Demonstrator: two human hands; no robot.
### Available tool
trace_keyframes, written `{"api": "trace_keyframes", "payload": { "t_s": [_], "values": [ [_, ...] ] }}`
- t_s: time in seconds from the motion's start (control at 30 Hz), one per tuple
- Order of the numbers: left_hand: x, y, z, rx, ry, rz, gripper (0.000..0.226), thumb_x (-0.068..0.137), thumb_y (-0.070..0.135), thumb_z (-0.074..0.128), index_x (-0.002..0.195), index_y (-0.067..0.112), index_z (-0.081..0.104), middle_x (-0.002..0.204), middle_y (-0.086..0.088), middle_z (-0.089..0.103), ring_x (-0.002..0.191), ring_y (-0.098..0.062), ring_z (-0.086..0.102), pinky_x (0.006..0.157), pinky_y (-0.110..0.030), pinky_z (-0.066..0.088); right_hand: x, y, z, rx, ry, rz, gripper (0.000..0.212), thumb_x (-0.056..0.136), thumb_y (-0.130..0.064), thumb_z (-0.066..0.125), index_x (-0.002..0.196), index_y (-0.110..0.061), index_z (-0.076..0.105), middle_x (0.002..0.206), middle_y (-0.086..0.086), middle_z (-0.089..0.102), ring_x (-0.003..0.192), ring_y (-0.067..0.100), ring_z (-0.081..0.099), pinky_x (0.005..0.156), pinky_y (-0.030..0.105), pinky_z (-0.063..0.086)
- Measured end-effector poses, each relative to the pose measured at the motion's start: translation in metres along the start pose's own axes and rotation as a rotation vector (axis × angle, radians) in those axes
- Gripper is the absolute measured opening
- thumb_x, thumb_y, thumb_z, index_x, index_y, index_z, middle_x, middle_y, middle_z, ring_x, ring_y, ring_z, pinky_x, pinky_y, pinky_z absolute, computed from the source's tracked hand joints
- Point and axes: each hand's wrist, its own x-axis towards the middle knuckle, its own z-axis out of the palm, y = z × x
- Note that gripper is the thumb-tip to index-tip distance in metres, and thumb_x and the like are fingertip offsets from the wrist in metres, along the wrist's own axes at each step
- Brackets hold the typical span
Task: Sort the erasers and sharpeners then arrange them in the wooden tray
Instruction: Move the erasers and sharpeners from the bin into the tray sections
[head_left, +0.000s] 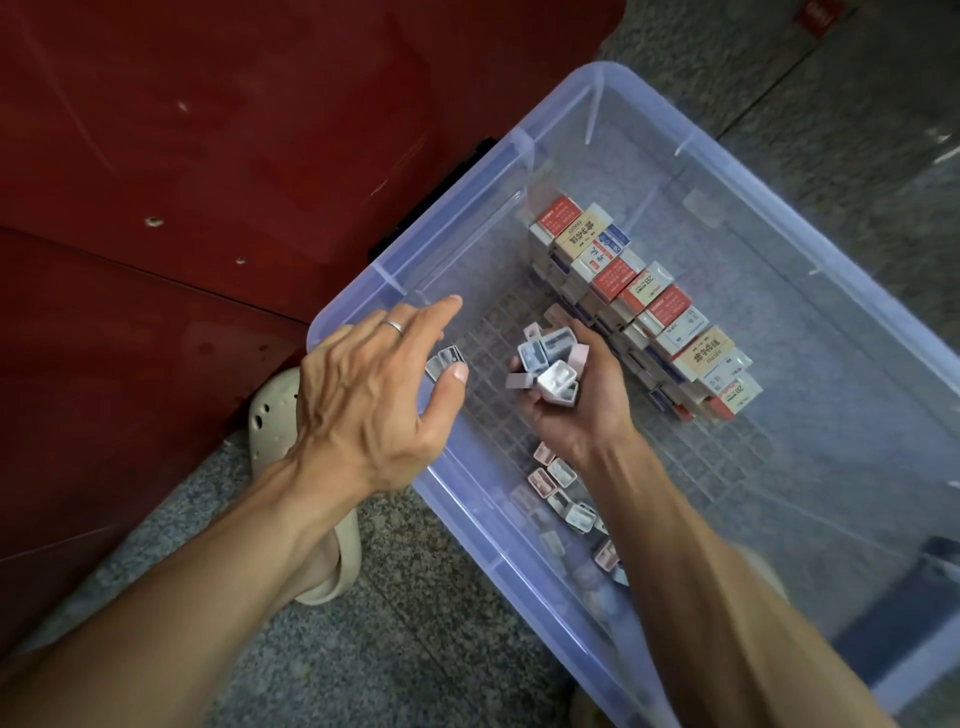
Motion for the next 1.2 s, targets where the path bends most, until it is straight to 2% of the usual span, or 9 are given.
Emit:
{"api": "trace_keyframes", "payload": {
  "t_s": [0.17,0.27,0.4,0.63,0.8,0.9,0.97,1.1,1.2],
  "values": [
    [0.0,0.0,-0.001,-0.002,-0.024,-0.001,0.055,0.089,0.042,0.039,0.136,0.016,0.053,0.108,0.0,0.068,0.091,-0.024,0.066,0.074,-0.04,0.05,-0.022,0.004,0.004,0.236,-0.179,0.003,0.037,0.09,-0.035,0.048,0.086,-0.006,0.071,0.08,0.016,0.065,0.069,0.023,0.061,0.039,0.022,0.049],
    [0.0,0.0,-0.001,-0.001,-0.051,-0.008,0.056,0.09,0.044,0.037,0.136,0.015,0.052,0.107,-0.001,0.068,0.09,-0.023,0.067,0.075,-0.04,0.05,-0.035,0.004,0.011,0.271,-0.177,0.008,0.031,0.082,-0.033,0.053,0.094,-0.007,0.065,0.082,0.013,0.062,0.064,0.021,0.062,0.038,0.022,0.048],
    [-0.001,0.004,-0.005,-0.068,-0.052,-0.07,0.053,0.095,0.044,0.036,0.14,0.017,0.046,0.117,0.001,0.064,0.1,-0.019,0.065,0.085,-0.039,0.048,-0.058,0.001,0.023,0.231,-0.109,-0.016,0.03,0.091,-0.036,0.051,0.099,-0.009,0.061,0.08,0.01,0.061,0.06,0.019,0.06,0.036,0.021,0.044],
    [-0.02,0.033,-0.042,-0.524,0.071,-0.317,0.041,0.1,0.033,0.046,0.138,0.016,0.048,0.11,0.012,0.052,0.093,0.007,0.051,0.078,-0.005,0.035,-0.118,-0.011,0.061,0.093,-0.093,-0.125,0.028,0.096,-0.036,0.051,0.098,-0.01,0.062,0.08,0.01,0.062,0.059,0.02,0.059,0.038,0.02,0.042],
    [-0.052,0.05,-0.089,-0.691,0.124,-0.472,0.028,0.1,0.03,0.05,0.126,0.02,0.056,0.104,0.009,0.058,0.093,-0.009,0.056,0.075,-0.011,0.04,-0.177,-0.006,0.096,0.007,-0.136,-0.201,0.022,0.096,-0.032,0.053,0.087,-0.012,0.059,0.079,0.01,0.061,0.059,0.022,0.06,0.04,0.021,0.042],
    [-0.08,0.06,-0.12,-0.811,0.182,-0.517,0.034,0.087,0.047,0.049,0.114,0.027,0.059,0.107,0.004,0.064,0.096,-0.012,0.062,0.085,-0.035,0.052,-0.215,0.006,0.114,-0.045,-0.185,-0.221,0.022,0.096,-0.033,0.054,0.094,-0.012,0.059,0.079,0.01,0.061,0.06,0.022,0.061,0.041,0.022,0.042],
    [-0.095,0.066,-0.135,-0.883,0.19,-0.535,0.035,0.083,0.048,0.051,0.107,0.026,0.064,0.103,0.004,0.067,0.096,-0.013,0.065,0.084,-0.04,0.055,-0.231,0.015,0.121,-0.075,-0.215,-0.232,0.023,0.098,-0.033,0.053,0.091,-0.013,0.06,0.077,0.008,0.06,0.061,0.022,0.061,0.04,0.022,0.042],
    [-0.125,0.078,-0.175,-1.009,0.24,-0.543,0.007,0.092,0.024,0.066,0.099,0.023,0.068,0.089,0.0,0.072,0.082,-0.007,0.066,0.081,-0.046,0.054,-0.274,0.045,0.148,-0.126,-0.289,-0.235,0.033,0.1,-0.032,0.051,0.078,-0.011,0.064,0.071,0.007,0.06,0.057,0.021,0.06,0.044,0.022,0.042],
    [-0.139,0.083,-0.202,-1.099,0.287,-0.537,0.014,0.089,0.022,0.069,0.101,0.015,0.068,0.081,-0.006,0.075,0.076,-0.009,0.067,0.074,-0.045,0.053,-0.292,0.072,0.166,-0.17,-0.336,-0.211,0.034,0.101,-0.033,0.048,0.083,-0.009,0.064,0.068,0.007,0.06,0.056,0.019,0.059,0.049,0.026,0.042]
  ]
}}
